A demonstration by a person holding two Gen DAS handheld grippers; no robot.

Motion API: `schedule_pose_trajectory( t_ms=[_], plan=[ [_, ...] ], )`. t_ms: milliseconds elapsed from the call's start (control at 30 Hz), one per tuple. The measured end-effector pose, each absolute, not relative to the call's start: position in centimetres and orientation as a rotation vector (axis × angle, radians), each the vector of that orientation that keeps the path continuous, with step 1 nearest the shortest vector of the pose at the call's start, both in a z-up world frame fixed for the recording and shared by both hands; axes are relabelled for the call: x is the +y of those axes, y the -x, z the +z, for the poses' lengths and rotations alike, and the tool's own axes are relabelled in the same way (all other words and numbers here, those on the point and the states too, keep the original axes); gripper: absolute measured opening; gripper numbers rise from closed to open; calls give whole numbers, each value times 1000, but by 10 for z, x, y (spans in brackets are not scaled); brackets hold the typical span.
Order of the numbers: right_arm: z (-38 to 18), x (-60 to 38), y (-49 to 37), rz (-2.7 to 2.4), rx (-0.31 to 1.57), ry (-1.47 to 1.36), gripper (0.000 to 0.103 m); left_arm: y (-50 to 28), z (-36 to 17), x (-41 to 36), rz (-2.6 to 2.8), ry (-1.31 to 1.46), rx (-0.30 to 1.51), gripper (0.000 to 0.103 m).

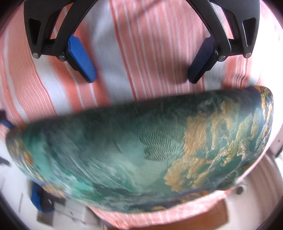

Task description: Fold large clothes

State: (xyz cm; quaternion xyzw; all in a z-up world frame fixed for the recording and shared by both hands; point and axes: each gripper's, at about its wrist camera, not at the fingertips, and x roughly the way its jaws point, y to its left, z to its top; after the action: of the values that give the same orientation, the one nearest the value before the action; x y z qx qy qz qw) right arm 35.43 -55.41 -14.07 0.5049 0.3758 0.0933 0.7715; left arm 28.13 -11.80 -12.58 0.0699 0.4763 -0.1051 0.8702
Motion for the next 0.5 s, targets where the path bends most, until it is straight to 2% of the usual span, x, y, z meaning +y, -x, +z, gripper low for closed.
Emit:
schedule_pose_trajectory(
  t_ms=[67, 167, 300, 400, 500],
  plan=[
    [-147, -556, -359, 177, 806, -1134, 101, -266, -105, -114, -256, -176, 1021, 99],
    [-150, -559, -363, 178, 802, -1154, 100, -240, -43, -104, -379, -140, 898, 101],
    [-151, -558, -374, 164, 831, -1096, 100, -273, 30, -117, -368, -144, 744, 103],
    [-146, -551, -380, 134, 851, -1038, 100, -339, 25, -139, -244, -183, 774, 103],
    [-146, -550, -380, 128, 847, -1018, 100, -397, -29, -176, -134, -285, 902, 102]
  ],
)
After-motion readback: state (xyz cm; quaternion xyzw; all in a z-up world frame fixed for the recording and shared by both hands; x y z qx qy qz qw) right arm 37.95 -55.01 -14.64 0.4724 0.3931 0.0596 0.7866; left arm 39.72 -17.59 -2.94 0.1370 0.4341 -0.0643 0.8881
